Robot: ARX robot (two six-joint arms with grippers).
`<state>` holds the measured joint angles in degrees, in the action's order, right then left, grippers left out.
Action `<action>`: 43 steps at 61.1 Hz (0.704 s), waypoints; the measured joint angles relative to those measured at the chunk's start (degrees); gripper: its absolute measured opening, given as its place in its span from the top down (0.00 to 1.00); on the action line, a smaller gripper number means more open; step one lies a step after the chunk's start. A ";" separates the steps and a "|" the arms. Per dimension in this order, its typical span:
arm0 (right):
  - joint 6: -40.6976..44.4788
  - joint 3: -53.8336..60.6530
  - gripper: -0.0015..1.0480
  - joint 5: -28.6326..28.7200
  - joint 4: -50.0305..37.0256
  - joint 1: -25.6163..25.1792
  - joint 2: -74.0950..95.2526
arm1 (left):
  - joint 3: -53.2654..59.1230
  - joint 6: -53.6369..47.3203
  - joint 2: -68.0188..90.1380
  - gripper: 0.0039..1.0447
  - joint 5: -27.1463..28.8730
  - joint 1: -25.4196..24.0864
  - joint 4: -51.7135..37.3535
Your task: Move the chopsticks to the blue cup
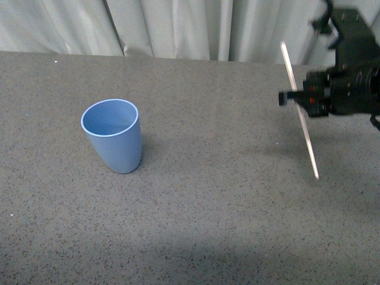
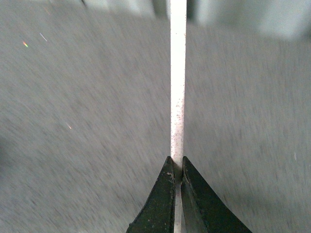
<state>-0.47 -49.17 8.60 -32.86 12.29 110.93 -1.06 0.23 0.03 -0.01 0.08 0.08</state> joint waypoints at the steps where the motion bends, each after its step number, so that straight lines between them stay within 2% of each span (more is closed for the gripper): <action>1: -0.15 0.35 0.99 0.46 -1.46 0.24 -0.37 | 0.00 0.02 0.00 0.06 0.00 0.00 0.00; 8: -1.46 2.36 0.99 4.44 -16.52 3.43 -2.25 | 0.00 0.02 0.00 0.06 0.02 0.00 0.00; 13: -3.02 2.05 0.99 6.60 -22.45 6.01 -2.25 | 0.00 0.02 0.00 0.06 0.00 0.00 0.00; 34: -8.20 -8.55 0.99 14.14 -25.33 15.85 3.96 | 0.00 0.02 0.00 0.06 0.02 0.00 0.00; 43: -10.05 -13.81 0.99 15.15 -24.59 19.12 8.07 | 0.00 0.00 0.00 0.06 0.02 0.00 0.00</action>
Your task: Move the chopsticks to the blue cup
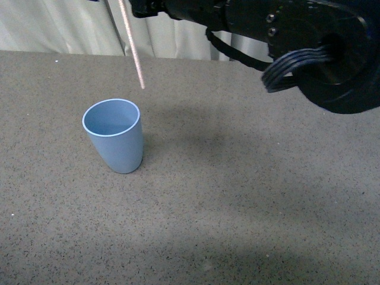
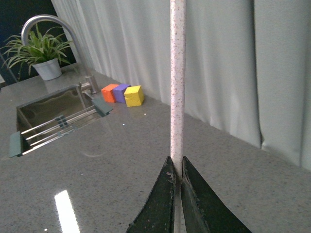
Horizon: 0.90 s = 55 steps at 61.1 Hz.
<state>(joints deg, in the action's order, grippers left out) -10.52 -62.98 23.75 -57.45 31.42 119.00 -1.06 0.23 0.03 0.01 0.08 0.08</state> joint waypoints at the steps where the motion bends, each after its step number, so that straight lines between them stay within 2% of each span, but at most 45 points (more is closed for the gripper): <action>1: -0.31 -0.42 0.99 0.04 0.00 0.31 0.48 | 0.00 0.02 0.00 0.06 0.00 0.00 0.00; 27: -0.70 -6.25 0.99 0.52 0.00 4.92 9.99 | 0.00 0.02 0.00 0.06 0.00 0.00 0.00; 55: -0.37 -5.18 0.97 -1.40 0.55 3.91 11.63 | 0.00 0.02 0.00 0.06 0.00 0.00 0.00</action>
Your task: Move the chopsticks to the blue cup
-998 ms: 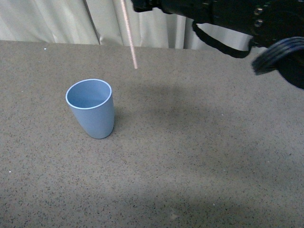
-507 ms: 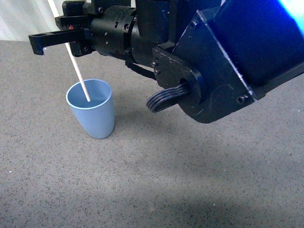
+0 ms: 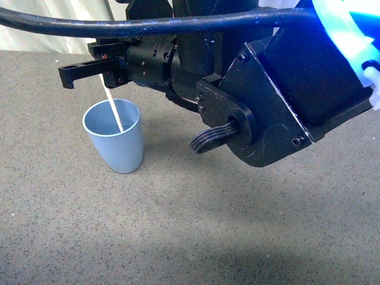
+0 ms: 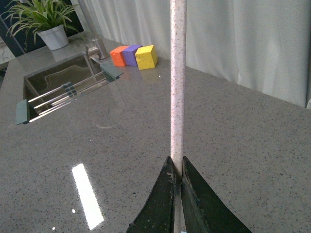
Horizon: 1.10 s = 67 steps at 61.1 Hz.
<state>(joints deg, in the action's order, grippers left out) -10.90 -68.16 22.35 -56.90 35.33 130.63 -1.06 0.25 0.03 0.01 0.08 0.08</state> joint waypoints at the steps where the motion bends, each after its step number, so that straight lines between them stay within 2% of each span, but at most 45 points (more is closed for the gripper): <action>1: -0.17 0.11 0.94 -0.13 -0.04 -0.11 -0.02 | 0.00 0.00 0.00 0.06 0.00 0.00 0.00; 10: -0.92 1.79 0.70 -0.35 -0.26 -0.74 -0.04 | 0.00 -0.02 0.00 0.06 0.00 0.00 0.00; 16: -0.61 3.48 0.50 -0.24 -0.26 -0.96 -0.59 | 0.00 0.00 0.00 0.06 0.00 0.00 0.00; 32: 1.38 5.86 0.07 -1.46 -0.70 -0.96 -4.35 | 0.00 0.00 0.00 0.06 0.00 0.00 0.00; 49: 6.64 12.90 0.09 -11.54 -1.99 -3.82 -9.66 | 0.00 0.00 0.00 0.06 0.00 0.00 0.00; 57: 8.61 16.87 0.09 -17.99 -1.57 -8.04 -11.98 | 0.00 0.00 0.00 0.06 0.00 0.00 0.00; 67: 11.19 22.93 0.09 -23.32 -4.85 -13.29 -15.98 | 0.00 -0.02 0.00 0.06 0.00 0.00 0.00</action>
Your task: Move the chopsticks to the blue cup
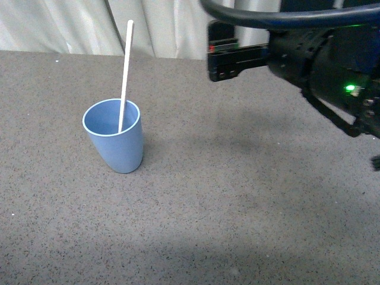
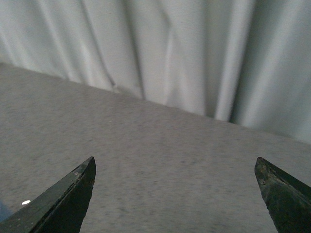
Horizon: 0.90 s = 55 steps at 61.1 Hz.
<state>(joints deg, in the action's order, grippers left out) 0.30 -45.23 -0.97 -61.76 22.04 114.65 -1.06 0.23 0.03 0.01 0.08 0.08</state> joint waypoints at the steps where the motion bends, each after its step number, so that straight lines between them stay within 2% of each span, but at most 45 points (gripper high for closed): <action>1: 0.09 0.35 0.09 -0.39 -0.17 -0.28 -0.26 | 0.00 0.02 0.00 0.06 0.00 0.00 0.00; 3: 0.31 1.49 0.09 -1.81 -1.07 -1.09 -0.94 | 0.00 0.02 0.00 0.06 0.00 0.00 0.00; 7: 0.17 5.60 0.20 -12.07 -8.28 -2.38 -2.36 | 0.00 0.00 0.00 0.06 -0.04 0.00 0.00; 10: 0.11 9.38 0.28 -15.63 -11.37 -3.50 -4.57 | 0.00 0.02 0.00 0.06 0.00 0.00 0.00; 20: 0.11 19.39 0.54 -13.57 -13.14 -7.19 -13.66 | 0.00 0.02 0.00 0.06 0.02 0.00 0.00; 22: 0.11 22.23 0.63 -12.48 -13.14 -8.24 -16.28 | 0.00 0.02 0.00 0.06 -0.02 0.00 0.00; 35: 0.11 31.26 0.98 -8.79 -11.10 -11.98 -26.82 | 0.00 0.02 0.00 0.06 0.02 0.00 0.00; 55: 0.07 38.95 0.99 -4.52 2.60 -16.37 -48.48 | 0.00 0.02 0.00 0.06 0.00 0.00 0.00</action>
<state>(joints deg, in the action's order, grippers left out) 0.36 -6.28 -5.50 -59.16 5.67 66.17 -1.06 0.25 0.03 0.01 0.08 0.08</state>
